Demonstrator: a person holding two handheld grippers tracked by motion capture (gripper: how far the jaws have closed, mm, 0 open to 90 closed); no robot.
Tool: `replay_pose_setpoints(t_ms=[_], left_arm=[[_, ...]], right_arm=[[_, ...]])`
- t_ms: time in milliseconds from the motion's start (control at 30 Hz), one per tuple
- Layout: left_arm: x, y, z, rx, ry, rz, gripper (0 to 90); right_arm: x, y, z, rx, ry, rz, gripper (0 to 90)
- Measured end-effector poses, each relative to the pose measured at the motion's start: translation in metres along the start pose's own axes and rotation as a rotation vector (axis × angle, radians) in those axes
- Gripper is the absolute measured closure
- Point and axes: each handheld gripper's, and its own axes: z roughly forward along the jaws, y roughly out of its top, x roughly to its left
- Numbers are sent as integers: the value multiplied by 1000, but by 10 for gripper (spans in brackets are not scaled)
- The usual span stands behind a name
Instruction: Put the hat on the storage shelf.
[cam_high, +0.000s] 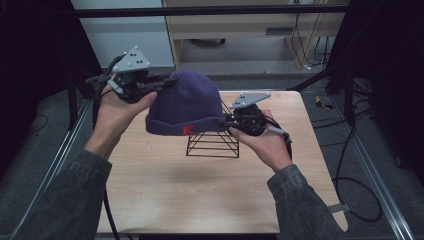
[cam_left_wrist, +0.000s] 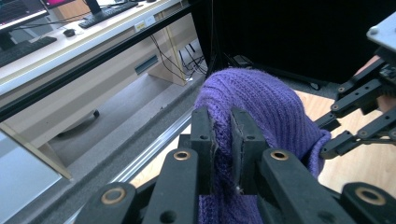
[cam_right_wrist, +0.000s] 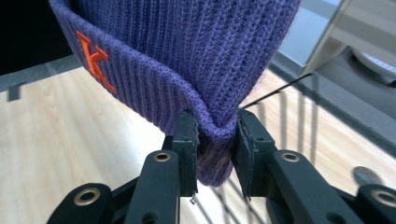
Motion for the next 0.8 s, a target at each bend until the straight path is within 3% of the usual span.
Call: replay_pose_setpoints(t_ms=[233, 433, 800], left_arm=[[7, 17, 32, 7, 4, -7, 807], [9, 25, 50, 14, 10, 0, 808], [3, 17, 76, 28, 2, -14, 808]], right_arm=[[-32, -1, -3, -4, -61, 53, 720], [-49, 0, -5, 4, -103, 59, 718], [-58, -16, -4, 31, -123, 79, 716]])
